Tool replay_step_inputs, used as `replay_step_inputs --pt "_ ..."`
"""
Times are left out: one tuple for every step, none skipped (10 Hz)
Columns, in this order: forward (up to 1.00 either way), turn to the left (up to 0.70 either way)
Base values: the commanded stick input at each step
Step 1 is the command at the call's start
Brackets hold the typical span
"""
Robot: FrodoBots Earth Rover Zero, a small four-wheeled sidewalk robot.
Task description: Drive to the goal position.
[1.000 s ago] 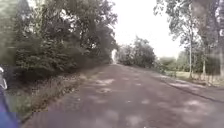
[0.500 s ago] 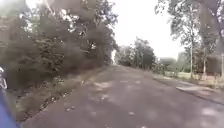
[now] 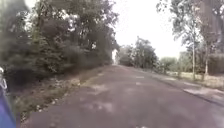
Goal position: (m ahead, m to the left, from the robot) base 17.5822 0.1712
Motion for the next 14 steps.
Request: replay_step_inputs --pt "0.7 -0.01" --pt "0.7 -0.01" --pt "0.7 -0.01" --pt "0.7 -0.01" --pt "0.7 -0.01" --pt "0.7 -0.01" --pt "0.7 -0.01" --pt "0.7 -0.01" --pt "0.45 -0.01" --pt "0.04 0.0" --pt "0.04 0.0" --pt "0.04 0.0" --pt "0.04 0.0" --pt "0.04 0.0"
